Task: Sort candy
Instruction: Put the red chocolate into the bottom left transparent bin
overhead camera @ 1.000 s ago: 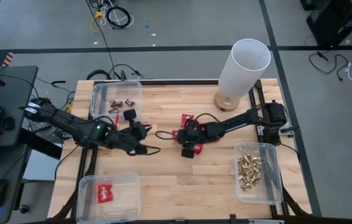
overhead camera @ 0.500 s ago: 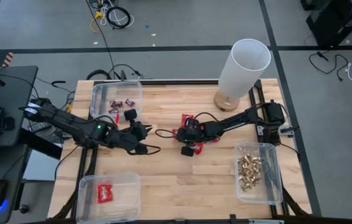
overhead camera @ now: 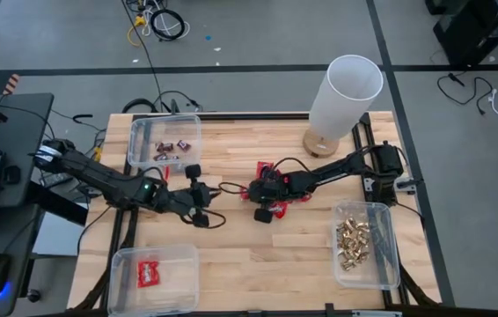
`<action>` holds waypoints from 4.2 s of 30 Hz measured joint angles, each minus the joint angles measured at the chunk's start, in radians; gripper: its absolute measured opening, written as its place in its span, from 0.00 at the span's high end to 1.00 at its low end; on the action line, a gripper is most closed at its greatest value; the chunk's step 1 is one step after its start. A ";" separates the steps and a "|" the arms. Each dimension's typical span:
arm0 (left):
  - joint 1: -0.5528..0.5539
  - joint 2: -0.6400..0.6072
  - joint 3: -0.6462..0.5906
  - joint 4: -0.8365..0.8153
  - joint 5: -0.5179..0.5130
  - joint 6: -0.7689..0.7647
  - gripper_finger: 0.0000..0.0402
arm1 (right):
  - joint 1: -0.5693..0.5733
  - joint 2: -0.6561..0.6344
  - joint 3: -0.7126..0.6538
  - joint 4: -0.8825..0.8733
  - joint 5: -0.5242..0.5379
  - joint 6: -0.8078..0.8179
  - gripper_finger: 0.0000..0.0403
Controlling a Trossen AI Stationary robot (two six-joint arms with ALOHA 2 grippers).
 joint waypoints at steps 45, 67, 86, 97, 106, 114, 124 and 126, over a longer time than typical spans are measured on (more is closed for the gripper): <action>0.000 0.000 -0.136 0.262 0.158 0.113 0.88 | -0.015 -0.115 0.000 0.348 -0.329 -0.037 1.00; -0.126 -0.010 -0.136 0.183 -0.172 0.114 1.00 | -0.022 -0.114 -0.002 0.244 -0.328 -0.028 1.00; -0.286 -0.045 0.308 -0.356 -0.013 -0.091 1.00 | -0.024 -0.131 -0.001 0.052 -0.115 -0.045 1.00; -0.385 -0.047 0.603 -0.799 0.327 -0.466 1.00 | -0.026 -0.131 0.000 0.056 -0.114 -0.070 1.00; -0.448 -0.003 0.565 -0.803 0.554 -0.881 1.00 | -0.028 -0.131 0.000 0.058 -0.113 -0.079 1.00; -0.457 0.050 0.445 -0.682 0.662 -0.999 1.00 | -0.041 -0.131 0.000 0.064 -0.114 -0.089 1.00; -0.457 0.052 0.241 -0.464 0.802 -1.098 1.00 | -0.051 -0.131 0.000 0.065 -0.114 -0.081 1.00; -0.457 0.053 0.205 -0.457 0.817 -1.127 1.00 | -0.051 -0.131 0.000 0.065 -0.114 -0.080 1.00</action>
